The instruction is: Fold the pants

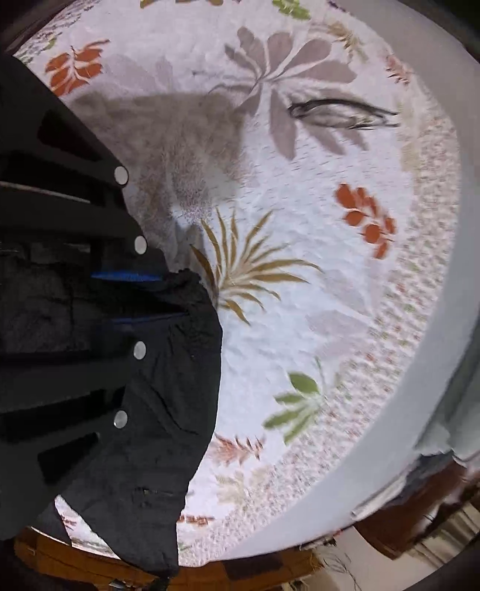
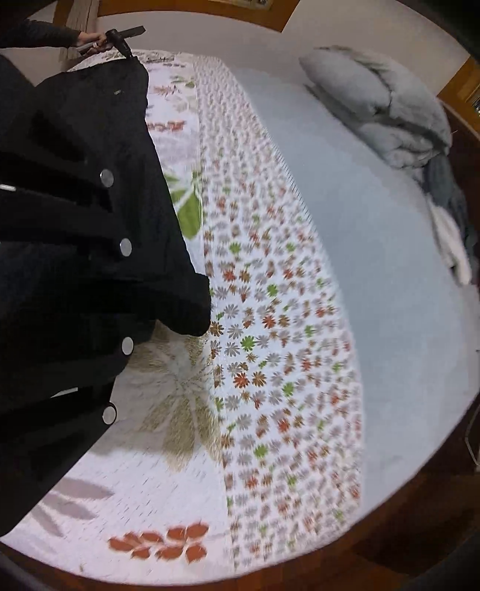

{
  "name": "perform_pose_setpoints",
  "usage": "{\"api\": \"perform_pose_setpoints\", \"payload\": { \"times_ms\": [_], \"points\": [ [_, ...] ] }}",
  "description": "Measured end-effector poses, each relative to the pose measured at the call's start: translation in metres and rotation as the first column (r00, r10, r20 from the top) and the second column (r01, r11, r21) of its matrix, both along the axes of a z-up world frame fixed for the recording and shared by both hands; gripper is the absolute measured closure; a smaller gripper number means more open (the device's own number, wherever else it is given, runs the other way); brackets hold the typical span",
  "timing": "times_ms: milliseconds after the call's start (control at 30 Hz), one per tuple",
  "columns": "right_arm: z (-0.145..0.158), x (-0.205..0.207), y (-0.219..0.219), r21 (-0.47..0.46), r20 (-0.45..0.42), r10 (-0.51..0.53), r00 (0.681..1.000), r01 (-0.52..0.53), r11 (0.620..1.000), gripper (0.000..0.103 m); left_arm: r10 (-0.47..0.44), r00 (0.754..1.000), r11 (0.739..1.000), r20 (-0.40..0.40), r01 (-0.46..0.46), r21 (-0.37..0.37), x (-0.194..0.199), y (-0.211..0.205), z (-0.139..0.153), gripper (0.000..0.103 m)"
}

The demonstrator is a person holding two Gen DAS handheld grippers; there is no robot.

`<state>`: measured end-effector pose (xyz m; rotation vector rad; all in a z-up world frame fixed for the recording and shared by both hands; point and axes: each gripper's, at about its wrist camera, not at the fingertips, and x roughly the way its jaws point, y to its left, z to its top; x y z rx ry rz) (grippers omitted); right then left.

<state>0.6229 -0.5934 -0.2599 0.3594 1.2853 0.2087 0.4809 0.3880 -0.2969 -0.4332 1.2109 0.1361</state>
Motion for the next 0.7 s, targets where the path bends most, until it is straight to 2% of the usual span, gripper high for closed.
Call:
{"api": "perform_pose_setpoints", "payload": {
  "times_ms": [167, 300, 400, 500, 700],
  "points": [
    [0.052, -0.038, -0.019, -0.013, 0.063, -0.031, 0.998, 0.032, 0.999, 0.092, -0.012, 0.993, 1.0, 0.12, 0.015, -0.023, -0.015, -0.008, 0.048, 0.091],
    [0.094, -0.086, -0.035, -0.012, 0.133, -0.065, 0.989, 0.068, 0.998, 0.092, -0.025, 0.969, 0.998, 0.248, 0.038, -0.048, -0.041, -0.016, 0.09, 0.091],
    [0.116, -0.124, -0.042, 0.0, 0.184, -0.079, 0.98, 0.08, 0.997, 0.092, -0.028, 0.951, 0.996, 0.307, 0.051, -0.067, -0.066, -0.022, 0.108, 0.091],
    [0.125, -0.171, -0.044, -0.007, 0.212, -0.092, 0.973, 0.096, 0.995, 0.092, -0.024, 0.942, 0.995, 0.334, 0.056, -0.085, -0.093, -0.022, 0.116, 0.091],
    [0.115, -0.262, -0.048, -0.006, 0.241, -0.124, 0.963, 0.129, 0.992, 0.092, -0.005, 0.934, 0.991, 0.357, 0.053, -0.125, -0.159, -0.018, 0.119, 0.091]
  ]
}}
